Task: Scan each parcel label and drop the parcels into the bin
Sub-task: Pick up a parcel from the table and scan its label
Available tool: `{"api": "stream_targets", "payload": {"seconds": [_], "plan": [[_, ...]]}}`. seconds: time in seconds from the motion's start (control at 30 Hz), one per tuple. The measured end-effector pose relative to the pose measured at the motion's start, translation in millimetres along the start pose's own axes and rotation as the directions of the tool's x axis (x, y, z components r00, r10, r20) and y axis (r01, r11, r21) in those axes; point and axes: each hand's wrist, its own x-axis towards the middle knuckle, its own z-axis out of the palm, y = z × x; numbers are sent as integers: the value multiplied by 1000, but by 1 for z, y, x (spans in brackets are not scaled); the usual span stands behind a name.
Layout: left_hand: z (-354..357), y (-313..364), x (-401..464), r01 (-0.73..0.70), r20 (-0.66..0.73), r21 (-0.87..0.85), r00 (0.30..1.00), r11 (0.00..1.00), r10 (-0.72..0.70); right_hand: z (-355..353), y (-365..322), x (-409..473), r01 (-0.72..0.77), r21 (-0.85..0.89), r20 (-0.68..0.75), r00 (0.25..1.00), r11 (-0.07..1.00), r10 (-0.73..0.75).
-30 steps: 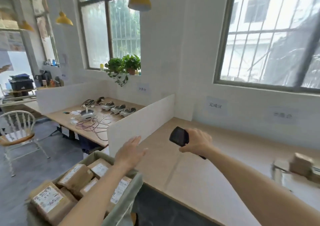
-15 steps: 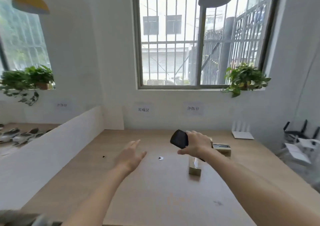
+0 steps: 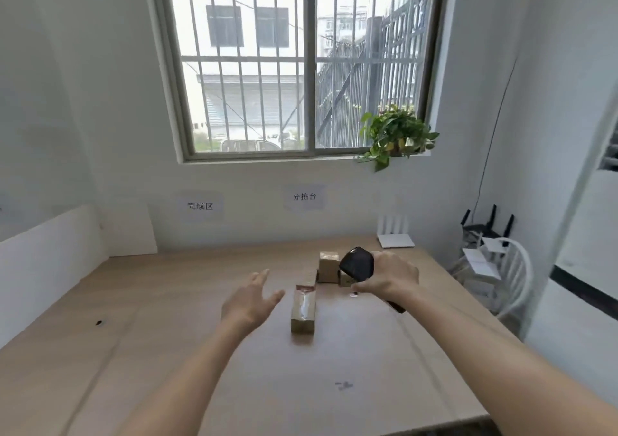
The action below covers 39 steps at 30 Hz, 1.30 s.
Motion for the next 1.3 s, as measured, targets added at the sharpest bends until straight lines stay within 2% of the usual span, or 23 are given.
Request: {"api": "stream_targets", "payload": {"seconds": [0.27,0.47,0.73,0.87,1.2,1.3], "plan": [[49,15,81,-17,60,31,998,999,15,45,32,72,-110,-40,84,990,993,113],[103,-29,196,26,112,9,993,1000,-27,113,26,183,-164,-101,157,971,981,179],[169,-81,320,37,196,-16,980,999,-33,204,10,302,-141,-153,237,956,978,175],[203,-96,370,95,227,-44,970,994,-83,250,6,346,-155,-115,276,944,981,182],[306,-127,429,222,408,-69,896,973,-176,376,28,413,-237,-37,515,828,971,222],[330,-134,443,261,440,-52,873,964,-212,410,32,435,-221,-34,571,796,975,200]]}}
